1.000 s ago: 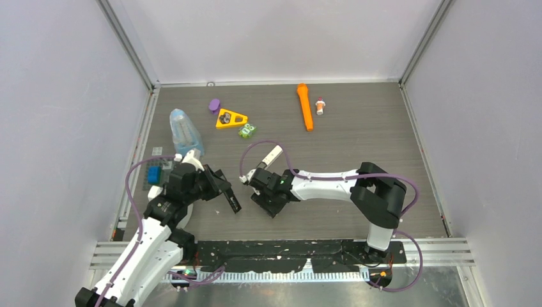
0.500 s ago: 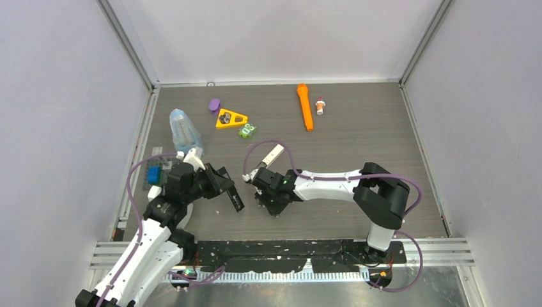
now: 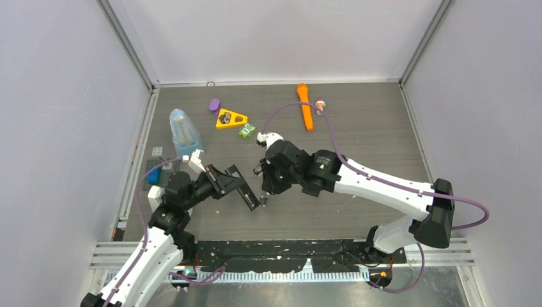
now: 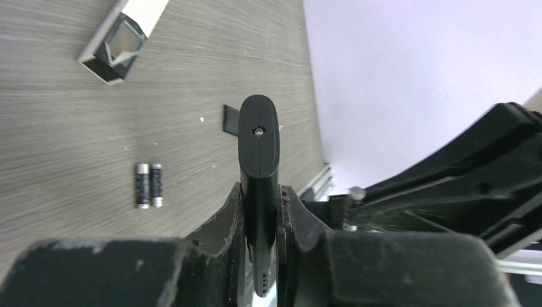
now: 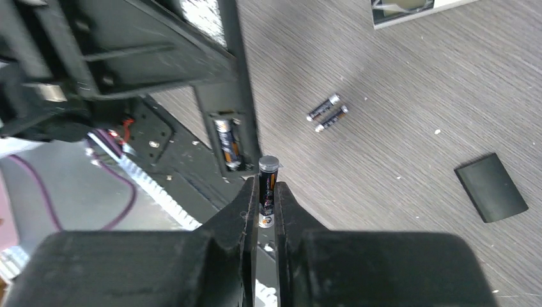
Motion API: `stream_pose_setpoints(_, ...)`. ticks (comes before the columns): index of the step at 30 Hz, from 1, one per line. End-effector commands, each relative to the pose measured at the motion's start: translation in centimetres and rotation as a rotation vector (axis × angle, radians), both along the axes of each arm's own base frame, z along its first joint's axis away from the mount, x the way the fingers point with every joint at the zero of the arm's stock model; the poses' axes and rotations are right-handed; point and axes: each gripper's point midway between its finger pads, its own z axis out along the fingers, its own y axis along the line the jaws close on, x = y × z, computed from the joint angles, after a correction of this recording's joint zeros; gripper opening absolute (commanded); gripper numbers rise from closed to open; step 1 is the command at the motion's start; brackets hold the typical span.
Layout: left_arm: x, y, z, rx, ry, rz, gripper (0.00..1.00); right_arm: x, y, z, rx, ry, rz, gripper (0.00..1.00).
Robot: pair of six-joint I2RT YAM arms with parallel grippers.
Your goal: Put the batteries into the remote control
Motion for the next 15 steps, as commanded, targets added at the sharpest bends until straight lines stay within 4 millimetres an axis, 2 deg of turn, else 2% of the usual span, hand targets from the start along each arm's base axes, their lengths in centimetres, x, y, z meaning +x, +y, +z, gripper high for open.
stream_pose_setpoints(1, 0.0, -1.4, 3.3, -0.242, 0.009, -0.031, 0.00, -0.4, -0.4, 2.8, 0.007, 0.033, -0.065, 0.10)
stream_pose_setpoints(2, 0.0, -1.6, 3.4, -0.266, 0.015, -0.039, 0.00, -0.3, -0.2, 3.7, 0.017, 0.022, -0.056, 0.10)
stream_pose_setpoints(6, -0.1, -2.0, 3.5, -0.324, 0.031, -0.061, 0.00, -0.4, 0.4, 4.0, -0.019, 0.022, -0.023, 0.12)
stream_pose_setpoints(15, -0.2, -2.0, 3.5, -0.329, 0.020, -0.072, 0.00, -1.2, 1.4, 2.0, -0.107, 0.035, 0.035, 0.17)
